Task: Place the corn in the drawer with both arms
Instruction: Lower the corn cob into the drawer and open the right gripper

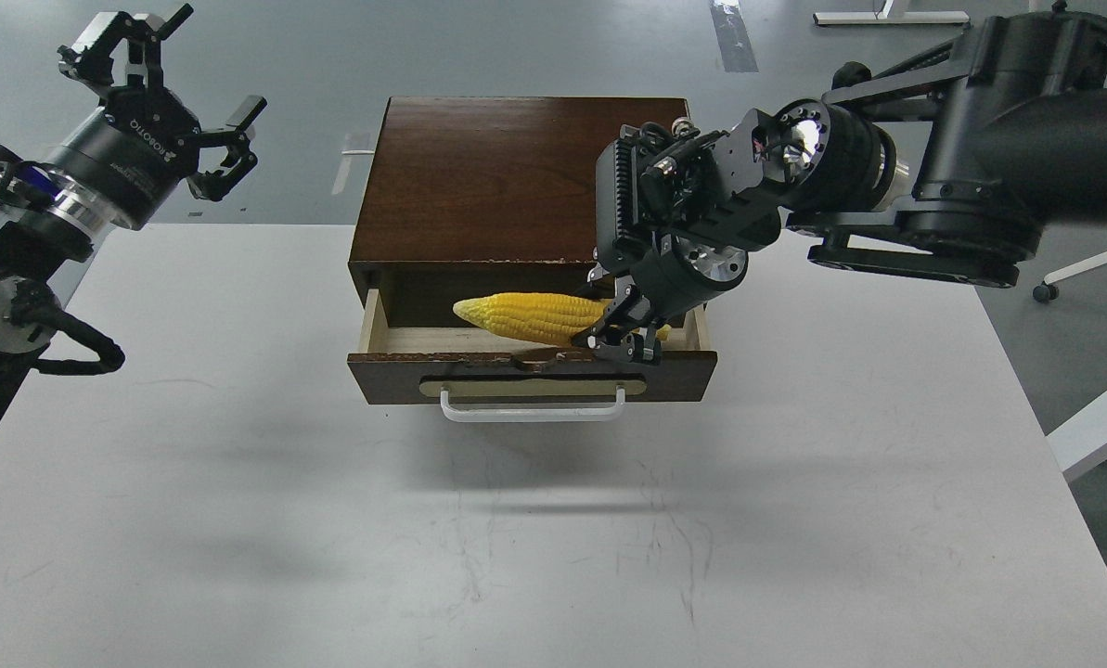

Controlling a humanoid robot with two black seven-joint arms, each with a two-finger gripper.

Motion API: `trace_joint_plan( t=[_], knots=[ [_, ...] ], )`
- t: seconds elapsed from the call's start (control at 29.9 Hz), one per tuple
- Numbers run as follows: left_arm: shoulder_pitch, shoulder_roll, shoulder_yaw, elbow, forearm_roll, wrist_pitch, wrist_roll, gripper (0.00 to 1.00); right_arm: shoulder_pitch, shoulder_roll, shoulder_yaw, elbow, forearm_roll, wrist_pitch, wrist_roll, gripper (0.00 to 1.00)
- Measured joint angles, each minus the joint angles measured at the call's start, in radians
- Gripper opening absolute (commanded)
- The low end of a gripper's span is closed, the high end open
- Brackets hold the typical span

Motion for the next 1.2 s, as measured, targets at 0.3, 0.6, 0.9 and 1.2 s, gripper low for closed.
trace_joint_plan(
  t=[0.3, 0.6, 0.9, 1.2],
  knots=[
    [0.0, 0.008, 0.001, 0.0, 0.0, 0.0, 0.0, 0.98, 0.001, 0.0, 0.0, 0.0, 0.0, 0.0, 0.0, 0.5],
    [0.0, 0.013, 0.001, 0.0, 0.0, 0.0, 0.0, 0.98, 0.001, 0.0, 0.001, 0.0, 0.0, 0.0, 0.0, 0.5],
    [0.0, 0.013, 0.001, 0.0, 0.0, 0.0, 0.0, 0.98, 0.001, 0.0, 0.001, 0.0, 0.002, -0.001, 0.0, 0.55],
    [0.0, 0.012, 0.001, 0.0, 0.001, 0.0, 0.0, 0.98, 0.001, 0.0, 0.001, 0.0, 0.002, -0.001, 0.0, 0.57]
  ],
)
